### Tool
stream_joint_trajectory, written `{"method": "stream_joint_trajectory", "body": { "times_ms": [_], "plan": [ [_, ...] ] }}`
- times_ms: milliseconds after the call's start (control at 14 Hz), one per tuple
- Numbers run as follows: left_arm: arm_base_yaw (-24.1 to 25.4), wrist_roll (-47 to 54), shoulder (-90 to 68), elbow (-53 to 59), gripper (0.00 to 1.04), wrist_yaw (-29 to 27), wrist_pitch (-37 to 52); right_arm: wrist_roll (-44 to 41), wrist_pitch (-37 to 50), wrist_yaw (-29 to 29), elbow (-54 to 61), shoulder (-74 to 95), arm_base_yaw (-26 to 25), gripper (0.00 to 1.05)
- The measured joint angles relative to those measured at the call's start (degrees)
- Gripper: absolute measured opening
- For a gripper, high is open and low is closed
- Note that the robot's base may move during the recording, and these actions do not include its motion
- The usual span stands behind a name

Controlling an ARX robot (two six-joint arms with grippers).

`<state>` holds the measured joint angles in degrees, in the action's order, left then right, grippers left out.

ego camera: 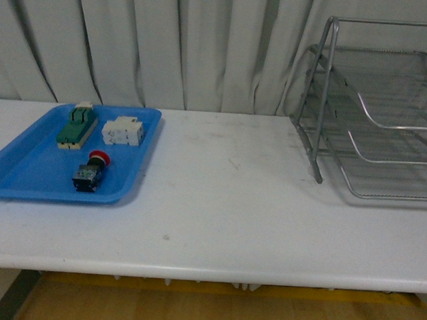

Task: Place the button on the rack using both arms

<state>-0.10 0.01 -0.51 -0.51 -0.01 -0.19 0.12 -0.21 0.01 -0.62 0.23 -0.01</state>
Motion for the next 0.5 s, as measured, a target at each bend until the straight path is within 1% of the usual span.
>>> {"method": "stream_joint_trajectory", "body": {
  "times_ms": [500],
  "plan": [
    [0.00,0.00,0.00,0.00,0.98,0.00,0.00,0.00,0.02,0.00,0.00,0.00,0.00,0.98]
  ]
}}
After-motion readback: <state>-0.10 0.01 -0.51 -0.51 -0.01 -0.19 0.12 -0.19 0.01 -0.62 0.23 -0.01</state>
